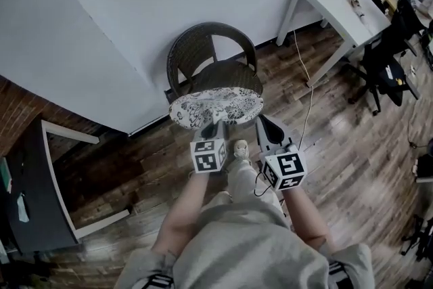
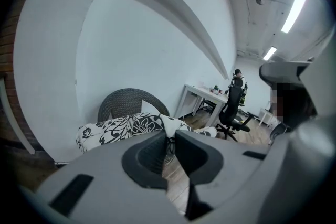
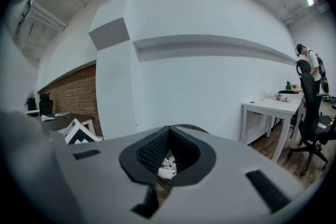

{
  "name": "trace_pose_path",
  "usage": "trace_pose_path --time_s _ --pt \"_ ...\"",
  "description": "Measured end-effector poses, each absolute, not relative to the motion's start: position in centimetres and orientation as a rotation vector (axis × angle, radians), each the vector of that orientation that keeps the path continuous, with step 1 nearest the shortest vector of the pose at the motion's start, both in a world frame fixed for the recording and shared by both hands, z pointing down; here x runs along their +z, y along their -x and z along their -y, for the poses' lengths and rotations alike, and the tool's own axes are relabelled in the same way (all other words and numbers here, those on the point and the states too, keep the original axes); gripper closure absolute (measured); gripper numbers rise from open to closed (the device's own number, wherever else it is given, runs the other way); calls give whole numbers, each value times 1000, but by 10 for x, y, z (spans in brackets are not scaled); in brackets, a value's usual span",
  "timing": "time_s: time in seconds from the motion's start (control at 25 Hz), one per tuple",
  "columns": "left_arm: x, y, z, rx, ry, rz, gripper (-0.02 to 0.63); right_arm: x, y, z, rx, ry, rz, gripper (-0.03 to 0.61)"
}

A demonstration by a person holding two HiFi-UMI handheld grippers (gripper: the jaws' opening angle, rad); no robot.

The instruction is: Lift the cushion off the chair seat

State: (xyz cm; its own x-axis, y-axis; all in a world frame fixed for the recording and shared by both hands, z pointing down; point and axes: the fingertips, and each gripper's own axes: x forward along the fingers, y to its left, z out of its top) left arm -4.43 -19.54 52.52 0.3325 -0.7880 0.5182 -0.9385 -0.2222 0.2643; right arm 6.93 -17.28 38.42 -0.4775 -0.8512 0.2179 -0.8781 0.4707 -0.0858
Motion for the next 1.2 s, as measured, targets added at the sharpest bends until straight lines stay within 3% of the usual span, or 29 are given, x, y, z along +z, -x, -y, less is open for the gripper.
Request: trace_pose_path --time_s 0.64,1.2 --pt "417 84 59 209 -2179 1557 578 349 -38 33 178 -1510 2620 584" --pt "365 96 9 109 -2216 1606 578 335 -33 1 145 -1461 2662 584"
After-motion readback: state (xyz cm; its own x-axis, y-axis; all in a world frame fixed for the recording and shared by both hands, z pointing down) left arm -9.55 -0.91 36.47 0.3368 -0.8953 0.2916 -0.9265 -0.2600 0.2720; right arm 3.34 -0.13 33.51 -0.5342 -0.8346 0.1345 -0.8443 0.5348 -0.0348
